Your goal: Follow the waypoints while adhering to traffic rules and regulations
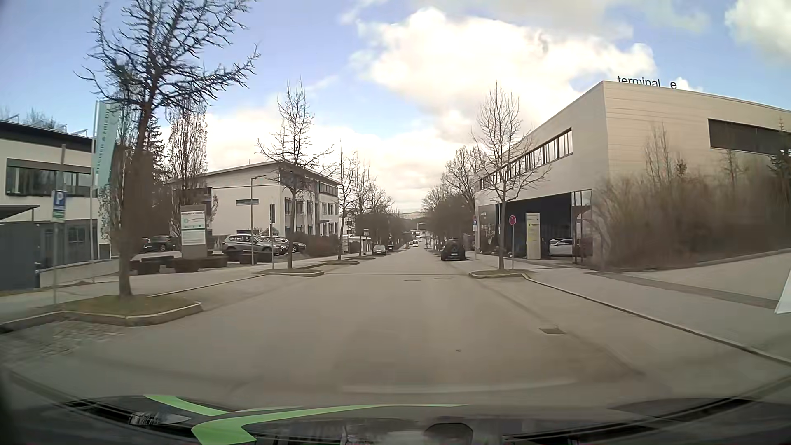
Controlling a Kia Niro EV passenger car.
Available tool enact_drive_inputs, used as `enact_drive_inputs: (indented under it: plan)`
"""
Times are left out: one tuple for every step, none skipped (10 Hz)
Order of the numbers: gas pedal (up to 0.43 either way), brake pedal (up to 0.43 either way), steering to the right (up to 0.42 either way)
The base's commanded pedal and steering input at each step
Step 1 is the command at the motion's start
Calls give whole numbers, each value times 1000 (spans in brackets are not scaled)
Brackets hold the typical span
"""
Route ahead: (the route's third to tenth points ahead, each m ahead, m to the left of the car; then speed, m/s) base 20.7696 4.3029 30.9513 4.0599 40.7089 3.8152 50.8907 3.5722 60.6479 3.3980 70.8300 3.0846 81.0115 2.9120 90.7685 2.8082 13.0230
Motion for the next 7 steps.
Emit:
enact_drive_inputs:
  plan:
    - [20,0,2]
    - [20,0,1]
    - [20,0,2]
    - [0,0,0]
    - [0,0,-3]
    - [0,0,-3]
    - [0,0,-2]
